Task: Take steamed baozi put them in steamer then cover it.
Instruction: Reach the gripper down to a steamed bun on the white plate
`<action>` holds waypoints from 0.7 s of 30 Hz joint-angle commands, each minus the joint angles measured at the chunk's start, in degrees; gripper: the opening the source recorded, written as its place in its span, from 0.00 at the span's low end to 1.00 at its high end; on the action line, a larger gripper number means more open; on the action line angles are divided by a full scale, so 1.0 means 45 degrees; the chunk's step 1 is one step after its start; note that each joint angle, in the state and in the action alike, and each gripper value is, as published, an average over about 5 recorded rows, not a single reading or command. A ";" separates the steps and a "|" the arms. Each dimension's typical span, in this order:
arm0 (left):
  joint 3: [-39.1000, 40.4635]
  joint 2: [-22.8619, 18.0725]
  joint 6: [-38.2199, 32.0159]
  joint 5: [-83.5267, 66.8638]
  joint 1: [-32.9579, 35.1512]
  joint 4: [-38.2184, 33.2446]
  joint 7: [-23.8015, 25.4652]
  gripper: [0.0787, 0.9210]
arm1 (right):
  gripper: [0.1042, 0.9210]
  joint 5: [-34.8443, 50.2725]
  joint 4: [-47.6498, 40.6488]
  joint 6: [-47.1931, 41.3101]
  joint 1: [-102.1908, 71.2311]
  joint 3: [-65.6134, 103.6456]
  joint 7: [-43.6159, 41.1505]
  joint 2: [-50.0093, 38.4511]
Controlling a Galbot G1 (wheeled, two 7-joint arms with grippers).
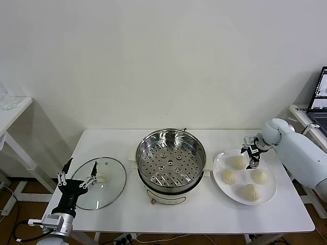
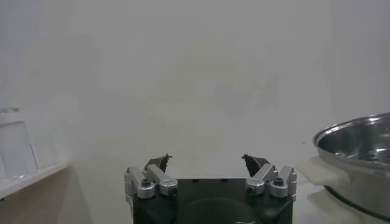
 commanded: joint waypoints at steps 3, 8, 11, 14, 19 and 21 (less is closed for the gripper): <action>0.0003 -0.0004 -0.0024 0.0030 -0.0020 0.0051 0.0002 0.88 | 0.88 -0.0285 -0.0644 0.0106 0.0113 -0.0002 0.0068 0.0487; 0.0003 -0.0003 -0.0049 0.0048 -0.0030 0.0086 0.0004 0.88 | 0.88 -0.0250 -0.0604 0.0099 0.0146 -0.0048 0.0134 0.0507; -0.0004 -0.0007 -0.0069 0.0050 -0.0027 0.0090 0.0006 0.88 | 0.88 -0.0208 -0.0579 0.0081 0.0139 -0.0057 0.0154 0.0536; -0.0017 -0.0008 -0.0091 0.0051 -0.0021 0.0109 0.0008 0.88 | 0.85 -0.0155 -0.0571 0.0062 0.0126 -0.0081 0.0160 0.0557; -0.0024 -0.0022 -0.0146 0.0069 -0.0022 0.0171 0.0011 0.88 | 0.78 -0.0145 -0.0543 0.0058 0.0067 -0.0094 0.0160 0.0593; -0.0022 -0.0029 -0.0168 0.0073 -0.0026 0.0179 0.0013 0.88 | 0.76 -0.0133 -0.0525 0.0059 0.0045 -0.0080 0.0172 0.0611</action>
